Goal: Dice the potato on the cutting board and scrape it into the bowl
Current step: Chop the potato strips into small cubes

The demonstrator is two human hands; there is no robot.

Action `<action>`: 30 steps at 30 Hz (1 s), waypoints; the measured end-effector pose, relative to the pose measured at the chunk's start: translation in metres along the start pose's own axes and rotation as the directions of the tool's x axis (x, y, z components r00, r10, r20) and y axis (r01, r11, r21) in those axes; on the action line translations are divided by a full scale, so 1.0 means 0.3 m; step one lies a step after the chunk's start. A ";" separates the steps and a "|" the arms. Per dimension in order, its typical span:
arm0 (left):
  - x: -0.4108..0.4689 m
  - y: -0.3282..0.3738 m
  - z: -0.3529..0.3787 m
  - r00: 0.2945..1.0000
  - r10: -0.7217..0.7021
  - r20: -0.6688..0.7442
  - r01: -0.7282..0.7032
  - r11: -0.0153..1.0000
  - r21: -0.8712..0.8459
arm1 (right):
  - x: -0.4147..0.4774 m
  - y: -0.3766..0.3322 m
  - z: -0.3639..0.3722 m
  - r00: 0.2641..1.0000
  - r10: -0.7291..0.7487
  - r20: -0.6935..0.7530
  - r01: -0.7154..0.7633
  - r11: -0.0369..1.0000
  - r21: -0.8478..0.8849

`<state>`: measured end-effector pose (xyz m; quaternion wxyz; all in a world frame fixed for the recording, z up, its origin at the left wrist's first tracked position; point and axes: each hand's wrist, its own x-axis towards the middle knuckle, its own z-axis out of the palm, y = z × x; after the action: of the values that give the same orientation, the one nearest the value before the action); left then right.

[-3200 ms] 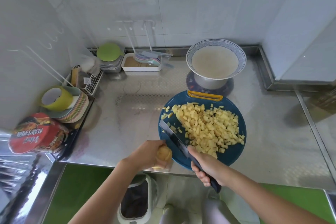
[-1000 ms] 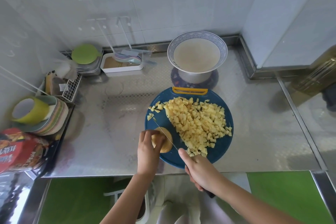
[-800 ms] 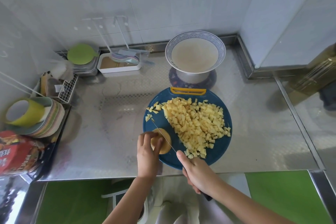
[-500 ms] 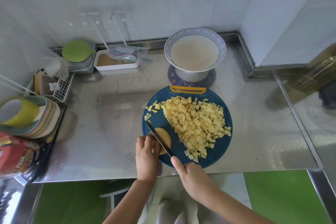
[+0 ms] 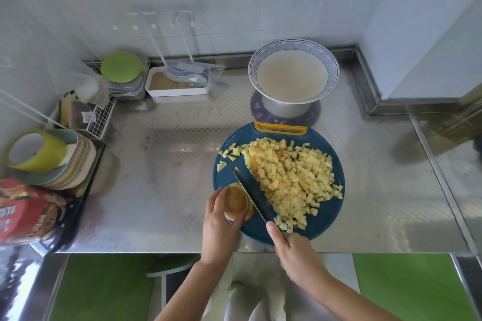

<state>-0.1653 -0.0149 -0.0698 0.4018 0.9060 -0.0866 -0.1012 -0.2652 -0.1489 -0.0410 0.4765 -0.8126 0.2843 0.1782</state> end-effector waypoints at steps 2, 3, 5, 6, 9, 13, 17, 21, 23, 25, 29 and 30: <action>-0.001 0.006 -0.006 1.000 0.006 -0.002 -0.007 1.000 -0.012 | 0.016 0.010 0.014 1.000 0.028 0.011 -0.029 1.000 0.012; -0.001 0.004 -0.006 1.000 0.020 -0.007 -0.020 1.000 -0.016 | 0.019 0.011 0.019 0.999 0.040 0.015 -0.040 0.999 0.025; -0.003 -0.011 -0.004 0.998 0.062 -0.017 -0.062 0.998 -0.023 | 0.021 0.016 0.026 0.997 0.064 0.032 -0.066 0.996 0.053; -0.005 -0.018 0.000 0.997 0.079 -0.020 -0.080 0.996 -0.028 | 0.021 0.017 0.026 0.997 0.072 0.038 -0.074 0.996 0.059; -0.009 -0.033 0.012 0.992 0.120 -0.023 -0.121 0.993 -0.019 | 0.019 0.012 0.020 0.997 0.070 0.043 -0.072 0.996 0.056; -0.019 -0.031 0.040 0.994 0.110 0.002 -0.110 0.994 -0.010 | 0.014 0.003 0.015 0.998 0.056 0.039 -0.057 0.998 0.021; -0.017 -0.027 0.045 0.994 0.113 -0.011 -0.114 0.993 -0.044 | 0.013 -0.002 0.014 0.997 0.064 0.035 -0.064 0.998 -0.008; -0.016 -0.043 0.060 0.982 0.184 -0.051 -0.184 0.983 0.005 | 0.004 -0.012 0.004 0.999 0.046 0.025 -0.046 0.999 0.003; -0.021 -0.042 0.071 0.981 0.182 -0.061 -0.181 0.983 0.016 | -0.007 -0.020 0.001 0.999 0.034 0.037 -0.034 0.999 0.005; -0.025 -0.034 0.078 0.979 0.189 -0.077 -0.188 0.982 0.019 | -0.014 -0.015 0.007 1.000 0.021 0.009 -0.021 1.000 0.011; -0.026 -0.039 0.075 0.979 0.183 -0.093 -0.187 0.982 -0.030 | -0.029 -0.008 0.005 1.000 -0.005 0.018 0.004 0.998 0.057; -0.026 -0.045 0.072 0.979 0.176 -0.100 -0.181 0.983 -0.039 | -0.032 -0.009 0.006 1.000 -0.023 0.021 0.022 0.998 0.052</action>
<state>-0.1772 -0.0195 -0.0931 0.4345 0.8885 -0.1457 -0.0230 -0.2709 -0.1436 -0.0346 0.5024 -0.8011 0.2747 0.1742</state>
